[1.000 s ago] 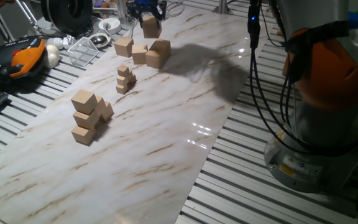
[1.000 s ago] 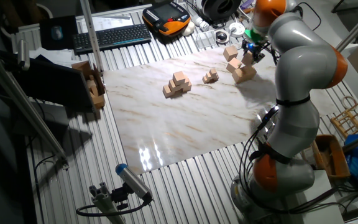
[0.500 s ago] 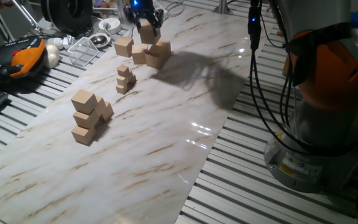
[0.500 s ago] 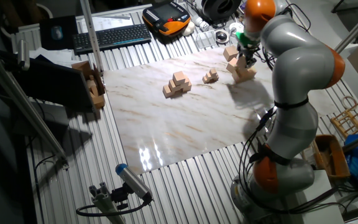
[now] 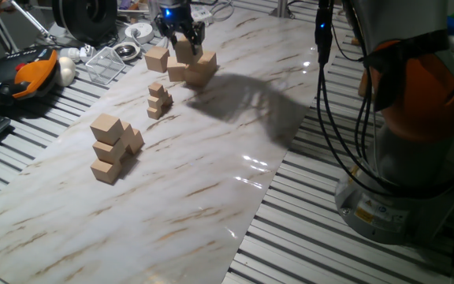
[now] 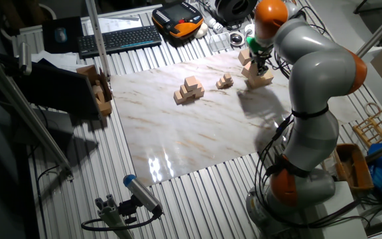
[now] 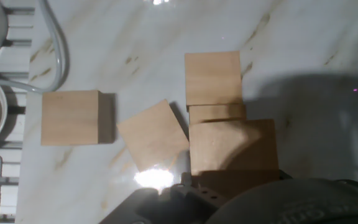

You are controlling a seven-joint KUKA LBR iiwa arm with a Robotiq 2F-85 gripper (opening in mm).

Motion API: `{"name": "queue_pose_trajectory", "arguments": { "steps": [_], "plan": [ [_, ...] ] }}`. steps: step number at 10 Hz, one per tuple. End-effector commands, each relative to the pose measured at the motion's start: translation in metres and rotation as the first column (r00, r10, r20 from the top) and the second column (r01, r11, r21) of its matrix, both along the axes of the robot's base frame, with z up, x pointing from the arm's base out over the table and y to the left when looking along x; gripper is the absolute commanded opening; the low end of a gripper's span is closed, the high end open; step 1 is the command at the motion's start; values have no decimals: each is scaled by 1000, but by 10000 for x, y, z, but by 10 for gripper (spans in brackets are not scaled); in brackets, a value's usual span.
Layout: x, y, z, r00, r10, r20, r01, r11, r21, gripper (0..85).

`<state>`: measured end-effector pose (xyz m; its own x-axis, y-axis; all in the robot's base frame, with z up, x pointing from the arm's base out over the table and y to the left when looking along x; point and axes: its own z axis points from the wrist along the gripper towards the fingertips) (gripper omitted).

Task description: Stack the blocks into a pyramid shape

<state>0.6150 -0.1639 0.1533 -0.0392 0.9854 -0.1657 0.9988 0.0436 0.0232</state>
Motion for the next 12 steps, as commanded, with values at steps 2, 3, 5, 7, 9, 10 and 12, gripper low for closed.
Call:
{"name": "queue_pose_trajectory", "arguments": {
  "steps": [2,3,5,7,9,10,12],
  "plan": [
    [3,64,-46,1000,-8,4,8,1000,0,0],
    [11,77,-71,1000,-9,7,9,1000,6,0],
    [8,127,-125,1000,-17,12,17,1000,4,0],
    [-1,159,-178,1000,-20,22,20,1000,9,0],
    [-12,195,-218,999,-20,26,20,1000,9,0],
    [-16,216,-235,999,-22,30,22,1000,9,0],
    [-16,245,-297,999,-20,41,20,1000,3,0]
  ]
}}
